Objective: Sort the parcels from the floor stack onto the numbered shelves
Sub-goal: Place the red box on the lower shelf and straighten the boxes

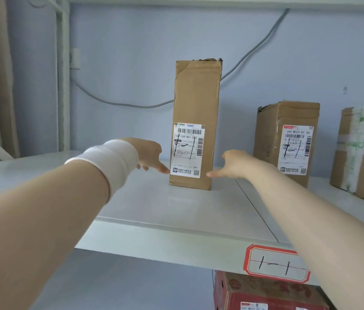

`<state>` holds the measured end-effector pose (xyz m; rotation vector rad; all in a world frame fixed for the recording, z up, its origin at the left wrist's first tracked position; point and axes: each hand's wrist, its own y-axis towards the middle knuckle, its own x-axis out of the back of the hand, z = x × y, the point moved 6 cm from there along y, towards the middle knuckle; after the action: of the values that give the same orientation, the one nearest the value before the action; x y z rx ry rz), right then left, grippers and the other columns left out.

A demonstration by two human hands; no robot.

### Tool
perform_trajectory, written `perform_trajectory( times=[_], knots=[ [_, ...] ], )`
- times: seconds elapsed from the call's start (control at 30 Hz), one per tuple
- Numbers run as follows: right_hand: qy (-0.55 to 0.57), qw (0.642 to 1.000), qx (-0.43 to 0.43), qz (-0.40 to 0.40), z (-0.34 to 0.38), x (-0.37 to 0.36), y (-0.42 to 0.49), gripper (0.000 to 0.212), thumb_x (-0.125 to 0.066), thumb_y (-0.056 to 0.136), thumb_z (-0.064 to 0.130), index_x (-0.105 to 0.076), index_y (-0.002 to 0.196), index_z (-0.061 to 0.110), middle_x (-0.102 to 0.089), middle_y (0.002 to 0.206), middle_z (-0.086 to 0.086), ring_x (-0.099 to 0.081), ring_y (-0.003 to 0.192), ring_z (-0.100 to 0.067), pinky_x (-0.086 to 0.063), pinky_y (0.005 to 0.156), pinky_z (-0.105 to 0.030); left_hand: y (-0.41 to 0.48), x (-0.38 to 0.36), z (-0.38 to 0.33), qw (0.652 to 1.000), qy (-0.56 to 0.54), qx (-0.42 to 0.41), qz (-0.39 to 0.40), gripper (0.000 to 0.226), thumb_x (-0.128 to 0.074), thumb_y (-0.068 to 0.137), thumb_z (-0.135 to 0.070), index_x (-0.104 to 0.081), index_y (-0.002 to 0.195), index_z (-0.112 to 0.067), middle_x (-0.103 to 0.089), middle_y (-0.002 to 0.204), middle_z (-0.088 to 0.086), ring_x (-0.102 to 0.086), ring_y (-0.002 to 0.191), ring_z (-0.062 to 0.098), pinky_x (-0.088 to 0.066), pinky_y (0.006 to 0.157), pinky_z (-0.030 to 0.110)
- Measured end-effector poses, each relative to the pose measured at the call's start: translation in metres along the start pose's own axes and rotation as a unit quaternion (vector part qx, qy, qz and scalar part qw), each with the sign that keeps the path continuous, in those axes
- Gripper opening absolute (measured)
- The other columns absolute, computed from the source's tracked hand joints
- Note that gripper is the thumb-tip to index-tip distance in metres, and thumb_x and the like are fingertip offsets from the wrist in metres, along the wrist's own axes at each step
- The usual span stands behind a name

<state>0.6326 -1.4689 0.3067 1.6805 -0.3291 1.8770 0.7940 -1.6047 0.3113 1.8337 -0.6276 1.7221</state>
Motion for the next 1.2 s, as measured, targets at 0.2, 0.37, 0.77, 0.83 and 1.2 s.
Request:
perform_trajectory(
  times=[0.2, 0.37, 0.77, 0.83, 1.2],
  knots=[
    [0.117, 0.993, -0.01, 0.005, 0.0, -0.012, 0.022, 0.08, -0.065, 0.081, 0.05, -0.035, 0.139, 0.004, -0.044, 0.139, -0.009, -0.049, 0.12, -0.026, -0.047, 0.094, -0.035, 0.045, -0.011, -0.001, 0.976, -0.214, -0.025, -0.004, 0.087, -0.061, 0.078, -0.06, -0.024, 0.145, -0.018, -0.067, 0.114, -0.001, -0.068, 0.096, 0.014, -0.041, 0.104, 0.033],
    [0.161, 0.986, 0.018, 0.026, 0.006, -0.02, 0.039, 0.059, -0.069, 0.08, 0.044, -0.048, 0.129, 0.019, -0.059, 0.117, -0.002, -0.059, 0.108, -0.024, -0.052, 0.083, -0.037, 0.081, -0.025, -0.011, 0.933, -0.343, -0.104, 0.02, 0.058, -0.075, 0.071, -0.047, -0.055, 0.119, -0.022, -0.069, 0.11, -0.002, -0.07, 0.095, 0.016, -0.049, 0.098, 0.036],
    [0.18, 0.982, 0.028, 0.056, 0.004, -0.026, 0.076, 0.045, -0.068, 0.084, 0.033, -0.053, 0.125, 0.021, -0.061, 0.12, 0.001, -0.063, 0.098, -0.02, -0.052, 0.09, -0.037, 0.127, -0.023, -0.02, 0.927, -0.34, -0.151, 0.053, 0.04, -0.076, 0.073, -0.041, -0.061, 0.106, -0.023, -0.073, 0.104, -0.001, -0.071, 0.092, 0.017, -0.047, 0.1, 0.036],
    [0.181, 0.981, 0.028, 0.059, 0.003, -0.026, 0.08, 0.044, -0.067, 0.084, 0.033, -0.053, 0.125, 0.021, -0.061, 0.118, 0.001, -0.063, 0.095, -0.02, -0.052, 0.089, -0.036, 0.13, -0.023, -0.021, 0.929, -0.335, -0.15, 0.052, 0.044, -0.076, 0.074, -0.041, -0.061, 0.109, -0.02, -0.073, 0.104, -0.001, -0.071, 0.092, 0.017, -0.047, 0.099, 0.035],
    [0.183, 0.981, 0.022, 0.059, -0.002, -0.03, 0.091, 0.05, -0.066, 0.085, 0.035, -0.048, 0.129, 0.02, -0.057, 0.115, 0.002, -0.063, 0.099, -0.022, -0.053, 0.088, -0.038, 0.125, -0.02, -0.028, 0.931, -0.33, -0.148, 0.05, 0.043, -0.071, 0.081, -0.037, -0.059, 0.117, -0.018, -0.07, 0.11, 0.0, -0.07, 0.096, 0.018, -0.049, 0.098, 0.034]
  ],
)
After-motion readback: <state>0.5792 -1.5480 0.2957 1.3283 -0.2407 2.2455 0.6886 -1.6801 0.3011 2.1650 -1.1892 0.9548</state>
